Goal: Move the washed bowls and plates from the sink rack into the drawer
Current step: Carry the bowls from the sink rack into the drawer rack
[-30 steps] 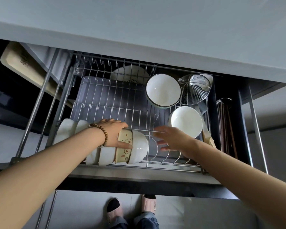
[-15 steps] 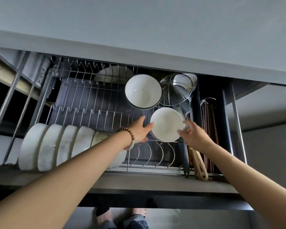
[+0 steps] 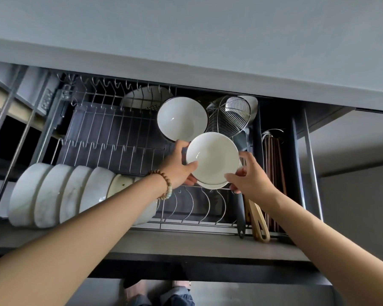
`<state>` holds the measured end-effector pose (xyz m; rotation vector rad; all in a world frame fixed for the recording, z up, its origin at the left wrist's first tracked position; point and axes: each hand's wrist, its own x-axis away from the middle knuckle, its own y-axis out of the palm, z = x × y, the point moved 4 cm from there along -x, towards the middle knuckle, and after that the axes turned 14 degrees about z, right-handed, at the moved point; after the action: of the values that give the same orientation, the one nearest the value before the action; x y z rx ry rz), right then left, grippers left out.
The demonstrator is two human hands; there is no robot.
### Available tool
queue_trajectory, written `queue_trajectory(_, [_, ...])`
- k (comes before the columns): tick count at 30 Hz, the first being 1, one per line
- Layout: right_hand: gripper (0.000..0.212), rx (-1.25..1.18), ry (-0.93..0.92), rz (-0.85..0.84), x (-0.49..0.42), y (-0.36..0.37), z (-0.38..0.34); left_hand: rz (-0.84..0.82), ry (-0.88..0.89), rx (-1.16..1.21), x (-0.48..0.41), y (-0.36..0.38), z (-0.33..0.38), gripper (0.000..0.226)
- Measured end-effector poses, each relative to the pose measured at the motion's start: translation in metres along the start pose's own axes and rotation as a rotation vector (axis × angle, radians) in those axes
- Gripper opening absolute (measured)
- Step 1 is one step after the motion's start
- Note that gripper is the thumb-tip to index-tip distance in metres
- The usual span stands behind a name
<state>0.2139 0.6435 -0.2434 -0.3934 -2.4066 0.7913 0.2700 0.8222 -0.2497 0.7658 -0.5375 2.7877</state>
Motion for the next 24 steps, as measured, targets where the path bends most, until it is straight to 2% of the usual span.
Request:
queue_trajectory(3, [0.045,-0.263,-0.025,-0.106,0.016,-0.012,-0.024,-0.002,-0.033,0.083,0.004,-0.021,0.004,0.034])
queue_trajectory(6, [0.056,-0.339,-0.074,-0.274,0.028,-0.015,-0.039,-0.034,-0.076,0.183,0.015,-0.036,0.004,0.040])
queue_trajectory(8, [0.054,-0.429,-0.040,-0.379,0.036,-0.010,-0.043,-0.065,-0.098,0.218,0.023,-0.041,0.002,0.043])
queue_trajectory(12, [0.063,-0.496,0.015,-0.352,0.041,-0.007,-0.047,-0.119,-0.108,0.180,0.028,-0.051,-0.004,0.035])
queue_trajectory(15, [0.072,-0.416,0.064,-0.306,0.046,-0.005,-0.048,-0.075,-0.007,-0.087,0.022,-0.061,-0.010,0.035])
queue_trajectory(18, [0.070,-0.218,0.081,-0.252,0.050,0.002,-0.042,-0.021,0.168,-0.412,0.018,-0.076,-0.017,0.042])
queue_trajectory(24, [0.068,0.125,0.032,-0.251,0.059,0.034,-0.033,-0.176,0.275,-0.912,0.026,-0.091,-0.034,0.059])
